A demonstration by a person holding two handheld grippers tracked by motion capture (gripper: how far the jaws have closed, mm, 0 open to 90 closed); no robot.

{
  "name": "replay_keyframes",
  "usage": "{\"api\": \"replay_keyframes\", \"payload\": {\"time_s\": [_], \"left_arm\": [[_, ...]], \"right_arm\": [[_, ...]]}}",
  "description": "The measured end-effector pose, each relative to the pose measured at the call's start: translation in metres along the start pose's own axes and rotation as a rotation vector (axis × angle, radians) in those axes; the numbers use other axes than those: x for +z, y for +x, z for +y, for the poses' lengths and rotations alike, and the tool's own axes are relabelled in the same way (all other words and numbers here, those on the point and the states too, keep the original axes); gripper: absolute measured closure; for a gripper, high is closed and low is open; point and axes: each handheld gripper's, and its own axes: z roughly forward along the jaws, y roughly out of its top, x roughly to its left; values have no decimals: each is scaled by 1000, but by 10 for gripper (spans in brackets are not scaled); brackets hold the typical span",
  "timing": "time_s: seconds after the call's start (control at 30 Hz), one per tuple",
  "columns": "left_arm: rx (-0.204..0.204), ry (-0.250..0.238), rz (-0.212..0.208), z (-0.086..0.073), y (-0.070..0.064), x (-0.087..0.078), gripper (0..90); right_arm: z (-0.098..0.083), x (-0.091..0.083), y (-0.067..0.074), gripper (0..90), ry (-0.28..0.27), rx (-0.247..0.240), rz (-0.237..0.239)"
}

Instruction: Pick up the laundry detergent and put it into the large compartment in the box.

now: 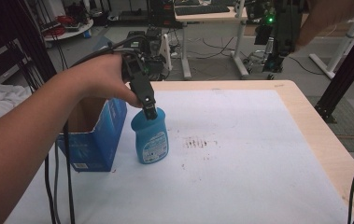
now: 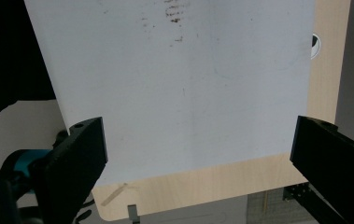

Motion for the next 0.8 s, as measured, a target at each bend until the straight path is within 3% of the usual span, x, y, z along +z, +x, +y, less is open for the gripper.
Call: {"api": "replay_keyframes", "payload": {"time_s": [0.8], "left_arm": [[-11,32,4,3,2,46,18]], "right_arm": [[3,3,1,28,4,-15,-4]]}}
